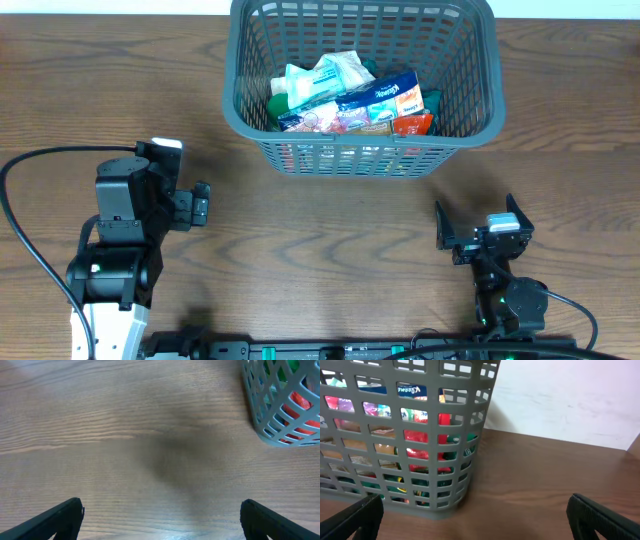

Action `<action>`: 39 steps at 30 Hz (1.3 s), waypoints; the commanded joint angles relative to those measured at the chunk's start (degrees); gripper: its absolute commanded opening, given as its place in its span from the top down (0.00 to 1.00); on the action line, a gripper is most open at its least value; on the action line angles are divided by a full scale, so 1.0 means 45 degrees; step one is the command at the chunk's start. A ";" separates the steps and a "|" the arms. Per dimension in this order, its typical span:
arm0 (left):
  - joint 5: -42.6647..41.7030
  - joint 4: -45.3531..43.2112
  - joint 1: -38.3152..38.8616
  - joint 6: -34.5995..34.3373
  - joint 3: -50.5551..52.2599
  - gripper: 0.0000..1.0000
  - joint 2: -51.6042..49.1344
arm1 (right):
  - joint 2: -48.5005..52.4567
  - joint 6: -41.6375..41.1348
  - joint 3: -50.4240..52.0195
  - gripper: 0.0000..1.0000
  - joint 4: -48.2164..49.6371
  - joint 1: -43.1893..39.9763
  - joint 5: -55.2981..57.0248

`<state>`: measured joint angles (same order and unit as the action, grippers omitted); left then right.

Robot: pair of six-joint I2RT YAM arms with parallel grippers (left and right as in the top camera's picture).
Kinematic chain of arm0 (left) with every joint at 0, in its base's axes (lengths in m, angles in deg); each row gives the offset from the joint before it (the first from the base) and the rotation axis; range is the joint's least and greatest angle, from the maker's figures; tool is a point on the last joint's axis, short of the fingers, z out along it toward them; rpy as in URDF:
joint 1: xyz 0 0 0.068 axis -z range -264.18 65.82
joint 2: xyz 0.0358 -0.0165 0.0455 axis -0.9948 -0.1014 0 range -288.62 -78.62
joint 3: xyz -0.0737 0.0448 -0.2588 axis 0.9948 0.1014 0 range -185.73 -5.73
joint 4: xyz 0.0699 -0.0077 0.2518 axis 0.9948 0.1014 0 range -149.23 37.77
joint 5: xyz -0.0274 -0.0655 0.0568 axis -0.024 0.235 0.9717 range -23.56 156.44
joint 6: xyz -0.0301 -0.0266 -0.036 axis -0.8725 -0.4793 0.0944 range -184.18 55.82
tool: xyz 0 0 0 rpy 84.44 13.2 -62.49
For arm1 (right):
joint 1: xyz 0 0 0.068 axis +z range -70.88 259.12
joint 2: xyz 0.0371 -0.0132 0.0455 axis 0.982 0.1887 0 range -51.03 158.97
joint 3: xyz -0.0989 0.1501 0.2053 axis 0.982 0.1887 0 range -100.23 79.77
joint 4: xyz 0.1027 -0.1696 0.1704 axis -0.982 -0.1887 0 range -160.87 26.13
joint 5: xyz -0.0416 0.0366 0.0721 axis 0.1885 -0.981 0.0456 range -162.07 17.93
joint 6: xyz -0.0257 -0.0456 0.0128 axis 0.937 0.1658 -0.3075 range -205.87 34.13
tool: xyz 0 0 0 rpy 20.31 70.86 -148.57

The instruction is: Pack container

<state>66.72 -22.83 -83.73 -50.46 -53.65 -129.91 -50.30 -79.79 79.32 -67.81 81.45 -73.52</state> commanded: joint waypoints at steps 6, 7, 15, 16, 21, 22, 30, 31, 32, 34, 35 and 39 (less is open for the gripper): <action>-0.0087 0.0340 0.0015 -0.0092 -0.0058 0.02 0.0248 | -0.0092 -0.0049 0.0029 0.01 -0.0068 0.0165 0.0189; -0.0325 0.0617 0.0117 -0.0141 0.0024 0.02 0.0544 | -0.0092 -0.0053 0.0029 0.01 -0.0068 0.0165 0.0189; -0.2069 -0.1239 0.0753 -0.0661 0.2759 0.02 0.4653 | -0.0092 -0.0049 0.0029 0.01 -0.0068 0.0165 0.0185; -0.2064 -0.2137 0.0753 -0.0797 0.3400 0.01 0.5231 | -0.0092 -0.0049 0.0029 0.01 -0.0068 0.0165 0.0185; -0.1802 -0.7543 0.0753 -0.0782 0.6776 0.02 0.7631 | -0.0092 -0.0049 0.0029 0.01 -0.0068 0.0165 0.0189; -0.1608 -0.8349 0.0753 -0.0787 0.7286 0.02 0.7898 | -0.0092 -0.0049 0.0029 0.01 -0.0068 0.0165 0.0185; 0.0763 -1.0307 0.0753 0.0185 1.0006 0.02 1.0059 | -0.0092 -0.0049 0.0029 0.01 -0.0068 0.0165 0.0185; 0.0986 -1.0302 0.0753 0.0185 1.0176 0.02 1.0239 | -0.0092 -0.0049 0.0029 0.01 -0.0068 0.0165 0.0185; 0.1156 -1.0297 0.0753 0.0180 1.0331 0.02 1.0394 | -0.0092 -0.0049 0.0029 0.01 -0.0073 0.0165 0.0185; 0.1190 -1.0190 0.0753 0.0165 1.0613 0.02 1.0681 | -0.0092 -0.0049 0.0029 0.01 -0.0068 0.0165 0.0189; 0.1190 -0.9709 0.0753 0.0141 1.0598 0.02 1.0831 | -0.0092 -0.0049 0.0029 0.01 -0.0068 0.0165 0.0189; 0.1175 -0.8034 0.0753 -0.0374 1.0598 0.01 1.1380 | -0.0092 -0.0049 0.0029 0.01 -0.0068 0.0165 0.0189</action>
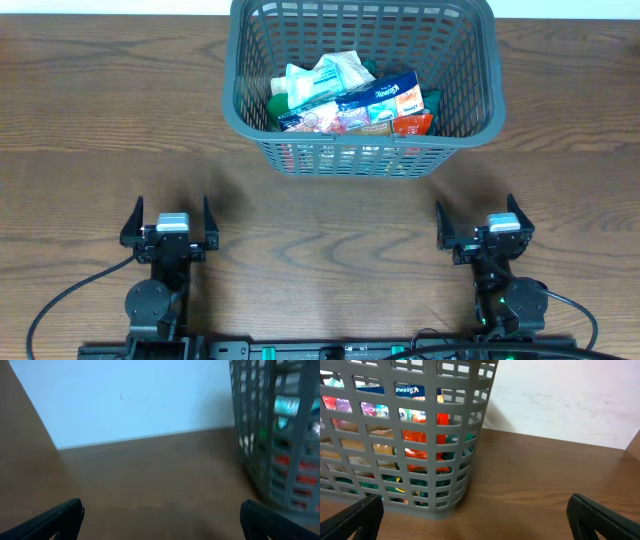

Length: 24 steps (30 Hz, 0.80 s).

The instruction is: Pack container

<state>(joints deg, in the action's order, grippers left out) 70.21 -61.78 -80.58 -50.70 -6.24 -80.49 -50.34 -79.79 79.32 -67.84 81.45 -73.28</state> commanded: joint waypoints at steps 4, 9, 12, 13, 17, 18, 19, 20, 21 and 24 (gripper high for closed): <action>-0.0272 0.1496 0.0053 -0.0379 0.0063 0.02 0.0393 | -0.0083 -0.0049 0.0029 0.01 -0.0063 0.0165 0.0131; -0.0733 0.1511 0.0053 -0.0393 0.0063 0.02 0.0393 | -0.0083 -0.0049 0.0029 0.01 -0.0063 0.0165 0.0136; -0.0937 0.1511 0.0053 -0.0398 0.0063 0.02 0.0393 | -0.0083 -0.0049 0.0029 0.01 -0.0063 0.0165 0.0136; -0.1001 0.1506 0.0053 -0.0398 0.0063 0.02 0.0393 | -0.0083 -0.0049 0.0029 0.01 -0.0063 0.0165 0.0131; -0.1044 0.1506 0.0053 -0.0733 0.0063 0.02 0.0393 | -0.0083 -0.0049 0.0029 0.01 -0.0063 0.0165 0.0131; -0.1044 0.1501 0.0053 -0.0821 0.0063 0.01 0.0393 | -0.0083 -0.0049 0.0029 0.01 -0.0063 0.0165 0.0136; -0.1044 0.1501 0.0053 -0.0918 0.0063 0.02 0.0389 | -0.0083 -0.0049 0.0029 0.01 -0.0063 0.0165 0.0136; -0.1039 0.1496 0.0053 -0.1054 0.0063 0.02 0.0389 | -0.0083 -0.0049 0.0029 0.01 -0.0063 0.0165 0.0131; -0.1039 0.1491 0.0053 -0.1273 0.0063 0.02 0.0384 | -0.0083 -0.0053 0.0029 0.01 -0.0063 0.0165 0.0136; -0.1039 0.1472 0.0053 -0.2195 0.0063 0.02 0.0364 | -0.0083 -0.0049 0.0029 0.01 -0.0063 0.0165 0.0131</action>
<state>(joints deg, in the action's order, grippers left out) 65.36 -57.14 -80.58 -55.40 -7.16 -79.24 -50.34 -79.79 79.32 -67.84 81.45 -73.28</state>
